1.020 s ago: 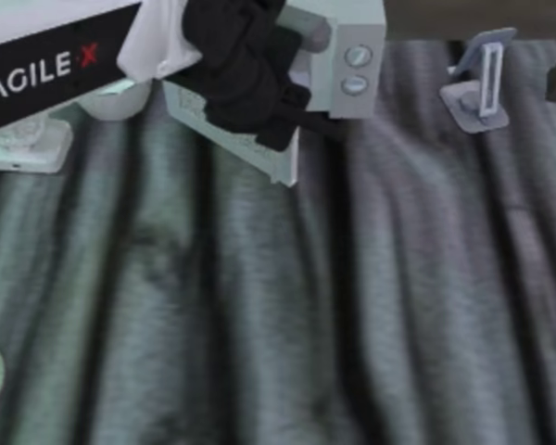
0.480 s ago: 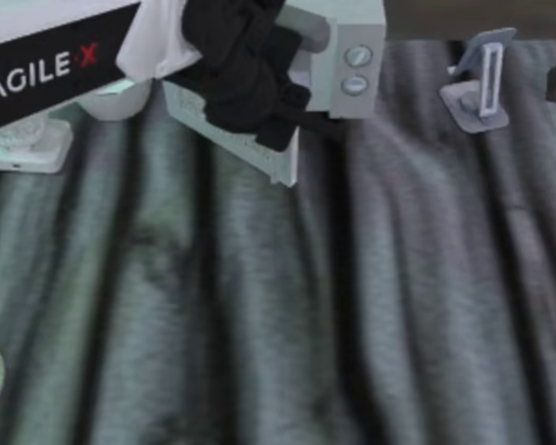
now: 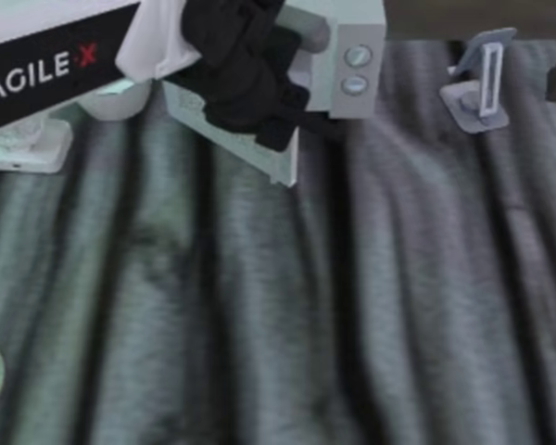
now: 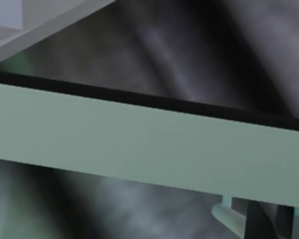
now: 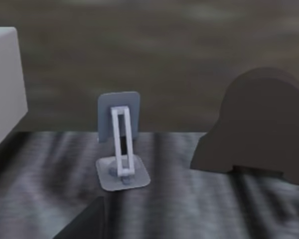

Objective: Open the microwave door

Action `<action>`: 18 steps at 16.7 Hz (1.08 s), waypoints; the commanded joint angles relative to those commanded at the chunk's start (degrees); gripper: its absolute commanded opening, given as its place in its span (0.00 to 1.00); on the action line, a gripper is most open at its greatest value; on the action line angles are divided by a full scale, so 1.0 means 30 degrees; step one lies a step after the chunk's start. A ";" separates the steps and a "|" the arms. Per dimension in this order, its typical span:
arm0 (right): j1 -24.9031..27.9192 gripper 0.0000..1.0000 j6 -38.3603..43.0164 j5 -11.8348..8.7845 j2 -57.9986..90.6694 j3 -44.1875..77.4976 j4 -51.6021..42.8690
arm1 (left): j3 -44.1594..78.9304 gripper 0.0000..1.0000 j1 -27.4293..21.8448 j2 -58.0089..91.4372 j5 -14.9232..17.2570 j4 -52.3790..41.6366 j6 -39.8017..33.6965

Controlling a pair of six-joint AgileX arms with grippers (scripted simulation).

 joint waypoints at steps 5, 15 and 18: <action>0.0000 1.00 0.0000 0.0000 0.0000 0.0000 0.0000 | -0.1306 0.00 0.0668 -0.1055 0.1014 0.0331 0.1939; 0.0000 1.00 0.0000 0.0000 0.0000 0.0000 0.0000 | -0.1843 0.00 0.0937 -0.1461 0.1457 0.0450 0.2754; 0.0000 1.00 0.0000 0.0000 0.0000 0.0000 0.0000 | -0.1843 0.00 0.0937 -0.1461 0.1457 0.0450 0.2754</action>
